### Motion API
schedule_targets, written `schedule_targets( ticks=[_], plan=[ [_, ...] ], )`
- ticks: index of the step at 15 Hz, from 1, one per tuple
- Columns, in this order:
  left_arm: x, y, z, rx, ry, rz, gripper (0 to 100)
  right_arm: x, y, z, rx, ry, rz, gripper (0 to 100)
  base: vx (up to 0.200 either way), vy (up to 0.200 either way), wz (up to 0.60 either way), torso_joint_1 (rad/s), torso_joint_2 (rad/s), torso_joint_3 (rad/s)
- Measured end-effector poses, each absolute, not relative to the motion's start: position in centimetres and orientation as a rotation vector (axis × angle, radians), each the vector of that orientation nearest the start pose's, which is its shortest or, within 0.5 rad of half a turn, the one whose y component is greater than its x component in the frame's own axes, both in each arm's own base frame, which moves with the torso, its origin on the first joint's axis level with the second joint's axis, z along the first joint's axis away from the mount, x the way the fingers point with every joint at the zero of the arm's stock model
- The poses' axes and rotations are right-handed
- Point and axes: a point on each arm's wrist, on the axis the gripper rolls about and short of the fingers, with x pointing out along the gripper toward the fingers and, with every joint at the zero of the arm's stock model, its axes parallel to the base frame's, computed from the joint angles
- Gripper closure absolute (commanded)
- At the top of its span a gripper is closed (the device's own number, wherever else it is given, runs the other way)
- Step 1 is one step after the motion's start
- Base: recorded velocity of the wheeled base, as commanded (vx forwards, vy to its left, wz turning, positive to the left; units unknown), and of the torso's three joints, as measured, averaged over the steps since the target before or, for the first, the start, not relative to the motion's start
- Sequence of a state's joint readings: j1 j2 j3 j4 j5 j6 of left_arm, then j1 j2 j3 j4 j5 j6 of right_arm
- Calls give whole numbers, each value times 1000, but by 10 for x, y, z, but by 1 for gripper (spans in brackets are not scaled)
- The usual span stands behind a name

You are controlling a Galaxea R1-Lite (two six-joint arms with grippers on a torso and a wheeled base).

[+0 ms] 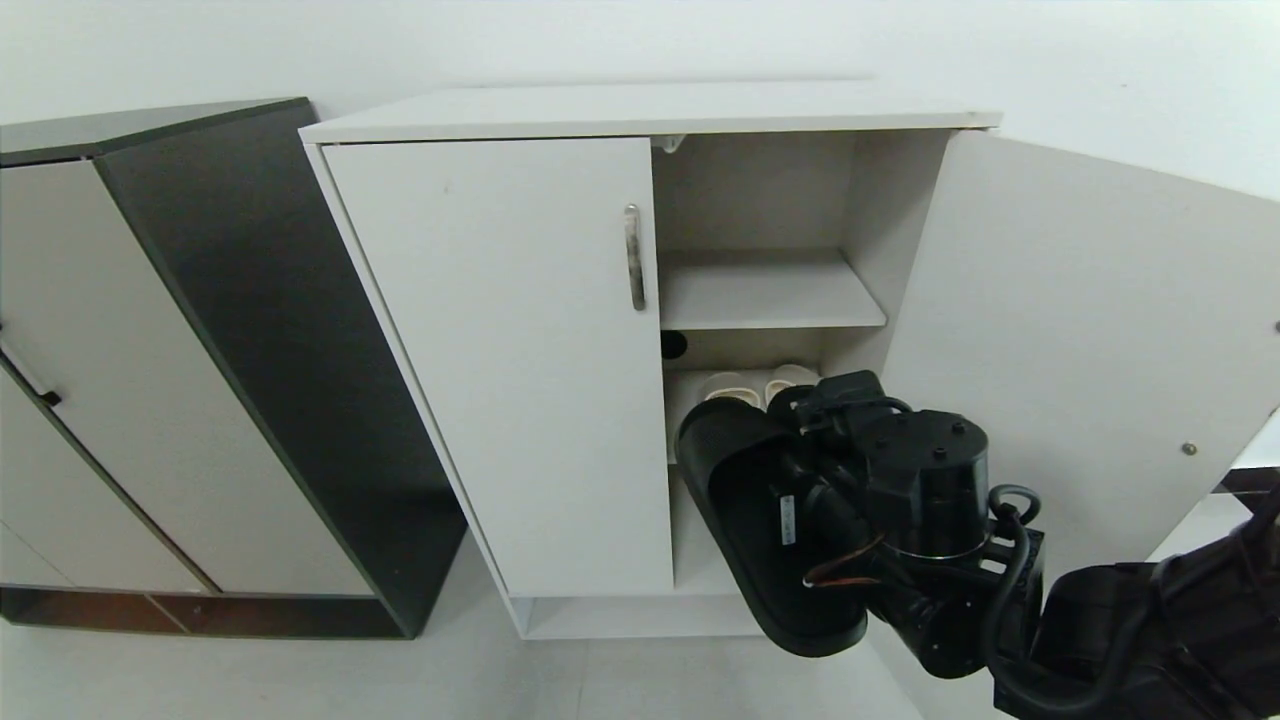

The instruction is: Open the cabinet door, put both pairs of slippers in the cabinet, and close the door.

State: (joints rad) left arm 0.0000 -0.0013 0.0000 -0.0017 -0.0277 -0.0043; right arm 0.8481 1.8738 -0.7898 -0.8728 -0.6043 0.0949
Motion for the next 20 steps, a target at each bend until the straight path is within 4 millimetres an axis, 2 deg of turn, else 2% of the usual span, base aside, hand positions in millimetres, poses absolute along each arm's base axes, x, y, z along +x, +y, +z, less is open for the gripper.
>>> schedule_targets(
  ticks=[13, 20],
  plan=[
    [-23, -1, 76, -4, -4, -28, 100, 239, 249, 135, -95, 168, 153, 100, 0, 0, 0, -1, 26, 23],
    [-23, -1, 76, -5, -4, -27, 100, 241, 252, 137, -93, 143, 136, 100, 0, 0, 0, 0, 0, 0]
  ],
)
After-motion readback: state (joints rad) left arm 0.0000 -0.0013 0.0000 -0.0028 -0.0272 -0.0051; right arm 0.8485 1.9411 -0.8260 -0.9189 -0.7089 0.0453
